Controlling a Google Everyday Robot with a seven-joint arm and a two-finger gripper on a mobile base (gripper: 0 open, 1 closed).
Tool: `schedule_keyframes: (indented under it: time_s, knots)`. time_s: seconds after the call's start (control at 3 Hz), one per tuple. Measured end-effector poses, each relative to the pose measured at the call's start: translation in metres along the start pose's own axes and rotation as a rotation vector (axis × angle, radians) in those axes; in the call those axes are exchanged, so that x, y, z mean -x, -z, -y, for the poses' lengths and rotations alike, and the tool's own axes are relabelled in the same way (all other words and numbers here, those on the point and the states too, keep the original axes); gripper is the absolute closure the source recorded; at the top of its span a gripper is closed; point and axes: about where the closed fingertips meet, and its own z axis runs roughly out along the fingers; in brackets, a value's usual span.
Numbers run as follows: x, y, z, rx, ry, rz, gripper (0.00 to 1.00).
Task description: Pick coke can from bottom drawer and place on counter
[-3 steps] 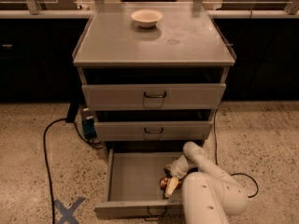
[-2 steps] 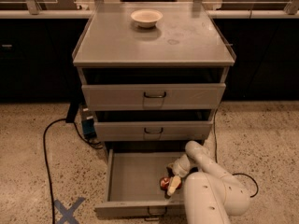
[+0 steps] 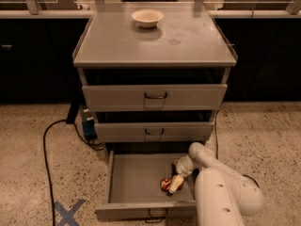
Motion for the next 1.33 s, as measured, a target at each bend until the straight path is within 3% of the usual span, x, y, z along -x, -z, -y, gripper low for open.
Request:
schedule_keyframes:
  time_s: [0.33, 0.67, 1.33]
  knots:
    - [0.005, -0.006, -0.006, -0.060, 0.017, -0.014, 0.00]
    - [0.006, -0.019, -0.033, -0.081, 0.021, -0.023, 0.00]
    - [-0.003, -0.037, -0.043, -0.050, -0.002, -0.041, 0.00]
